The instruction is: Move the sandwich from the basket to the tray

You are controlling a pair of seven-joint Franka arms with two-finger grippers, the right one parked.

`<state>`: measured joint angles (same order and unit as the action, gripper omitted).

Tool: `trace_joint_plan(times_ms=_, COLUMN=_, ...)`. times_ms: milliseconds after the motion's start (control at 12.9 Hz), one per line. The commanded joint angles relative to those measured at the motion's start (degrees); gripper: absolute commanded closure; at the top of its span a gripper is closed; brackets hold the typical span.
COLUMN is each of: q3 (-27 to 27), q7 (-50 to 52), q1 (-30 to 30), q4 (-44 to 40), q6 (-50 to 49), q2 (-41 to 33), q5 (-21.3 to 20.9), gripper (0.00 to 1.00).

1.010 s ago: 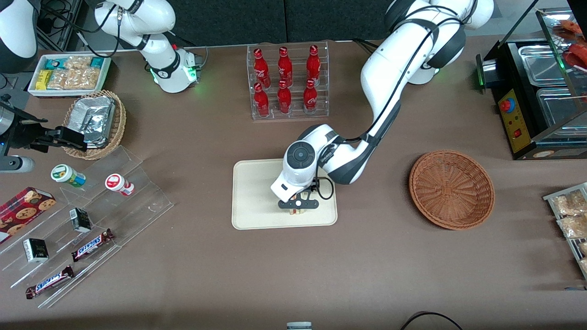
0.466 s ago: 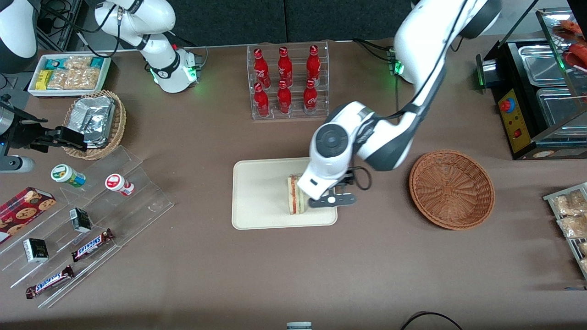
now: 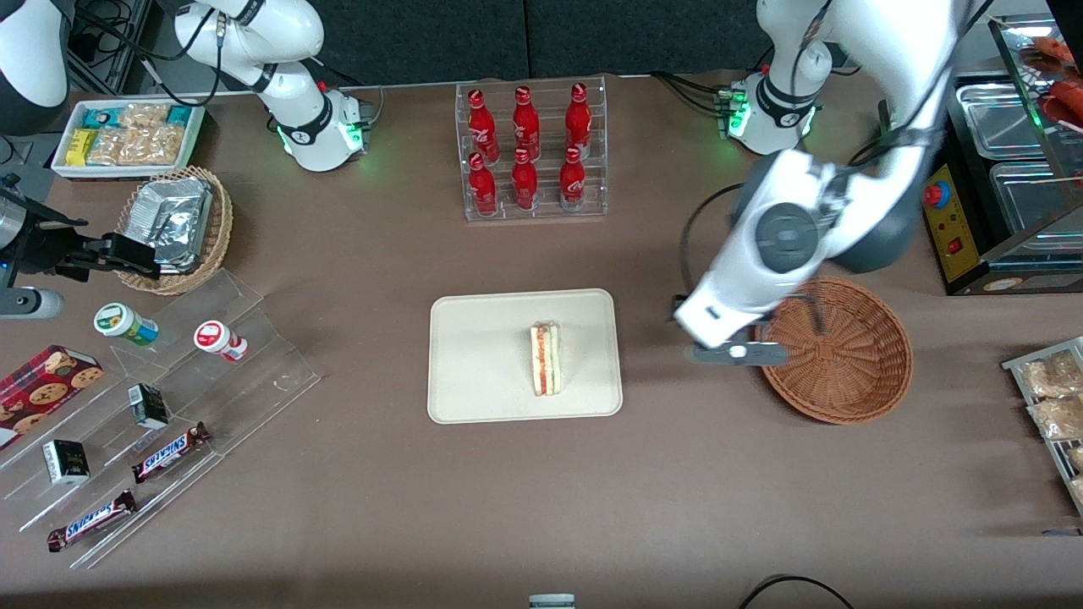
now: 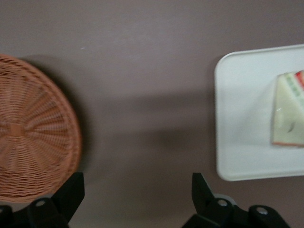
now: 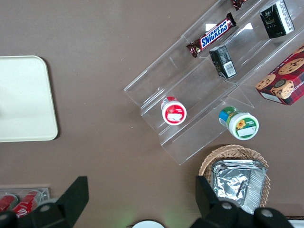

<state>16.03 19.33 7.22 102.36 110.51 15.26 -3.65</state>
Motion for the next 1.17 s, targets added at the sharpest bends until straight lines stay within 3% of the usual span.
trace_joint_plan(times_ms=0, q3=0.5, q7=-10.8, q1=-7.6, q4=11.8, q6=3.9, q2=-9.2, q5=2.9, gripper=0.00)
trace_joint_plan(times_ms=311, q3=0.1, q7=-21.9, q1=-18.0, q4=15.5, q6=1.3, q2=-17.1, q5=5.1, gripper=0.00)
trace_joint_plan(times_ms=777, q3=-1.7, q7=-20.7, q1=-19.6, q4=2.2, q6=-12.1, q2=-19.7, q5=4.8, gripper=0.00)
trace_joint_plan(times_ms=1087, q3=-1.7, q7=-18.4, q1=-19.6, q4=-4.6, q6=-15.9, q2=-19.7, q5=4.7, gripper=0.00)
